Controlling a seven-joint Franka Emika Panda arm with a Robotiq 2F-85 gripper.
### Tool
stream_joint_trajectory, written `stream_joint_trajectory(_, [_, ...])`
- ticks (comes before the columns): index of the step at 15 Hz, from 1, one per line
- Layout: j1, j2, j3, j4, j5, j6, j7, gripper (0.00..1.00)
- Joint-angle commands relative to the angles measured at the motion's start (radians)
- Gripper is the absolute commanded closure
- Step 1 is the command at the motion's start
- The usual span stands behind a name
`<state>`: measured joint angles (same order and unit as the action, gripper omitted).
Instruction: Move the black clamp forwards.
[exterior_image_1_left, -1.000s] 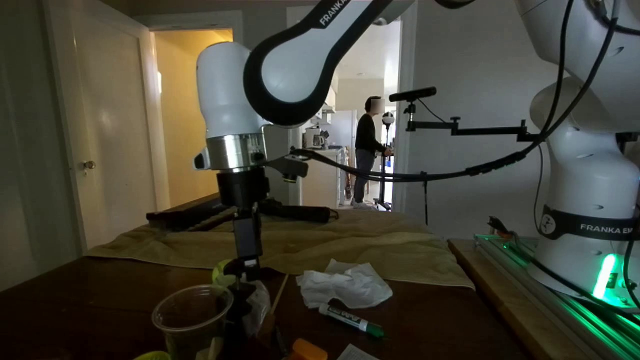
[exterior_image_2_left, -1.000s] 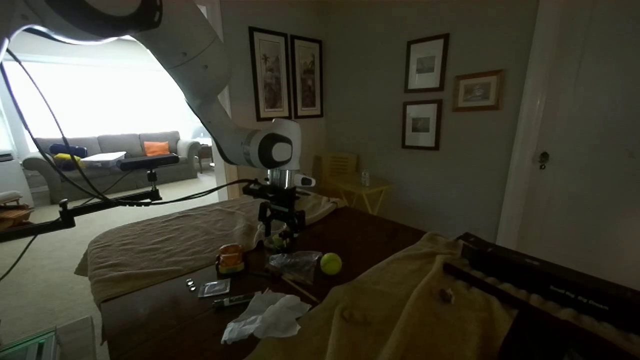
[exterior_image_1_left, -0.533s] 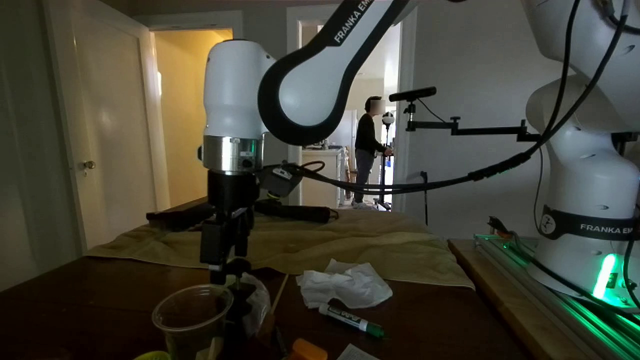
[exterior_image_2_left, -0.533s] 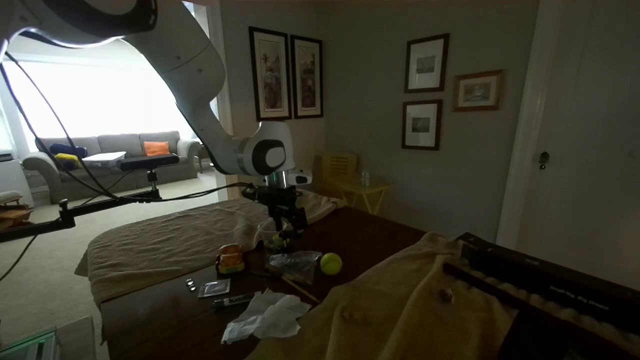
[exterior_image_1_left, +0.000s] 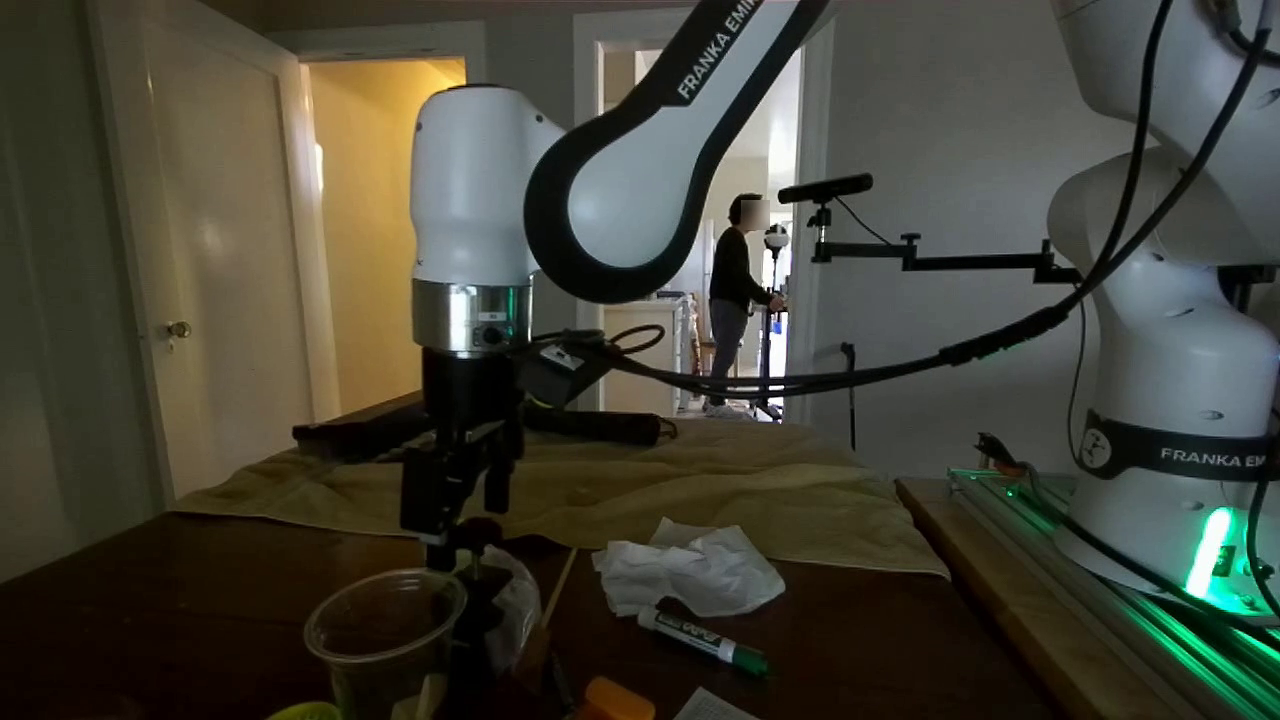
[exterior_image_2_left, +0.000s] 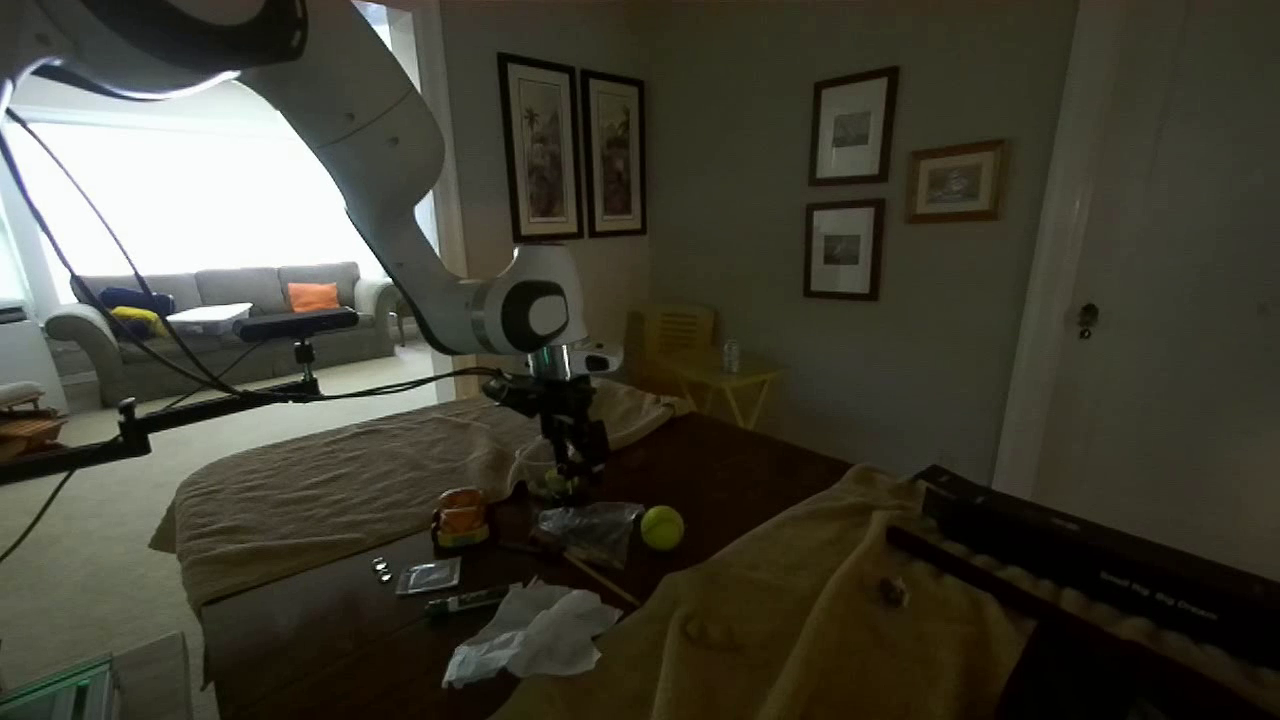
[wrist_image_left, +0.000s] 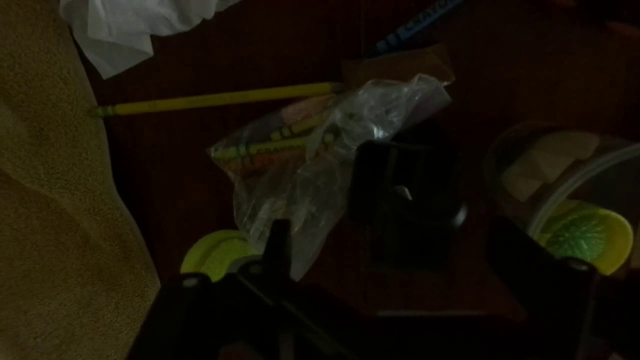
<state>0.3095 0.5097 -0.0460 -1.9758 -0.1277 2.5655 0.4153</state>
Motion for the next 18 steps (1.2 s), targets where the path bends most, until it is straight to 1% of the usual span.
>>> stream_joint_trajectory(1, [0.008,-0.028,-0.001,-0.016,-0.005,-0.062,0.04,0.0])
stream_joint_trajectory(6, [-0.003,-0.041,0.015,-0.009,0.006,-0.169,0.044,0.0])
stream_joint_trajectory(8, [-0.006,-0.047,0.019,-0.011,0.003,-0.179,0.049,0.0])
stream_joint_trajectory(10, [-0.007,-0.053,0.018,-0.017,-0.002,-0.151,0.052,0.0])
stream_joint_trajectory(15, [-0.007,-0.056,0.016,-0.017,-0.007,-0.149,0.062,0.0])
stream_joint_trajectory(16, [-0.008,-0.055,0.017,-0.017,-0.006,-0.149,0.062,0.04])
stream_joint_trajectory(17, [-0.006,-0.054,0.014,-0.017,-0.01,-0.144,0.065,0.26])
stream_joint_trajectory(18, [-0.006,-0.054,0.014,-0.017,-0.011,-0.145,0.067,0.29])
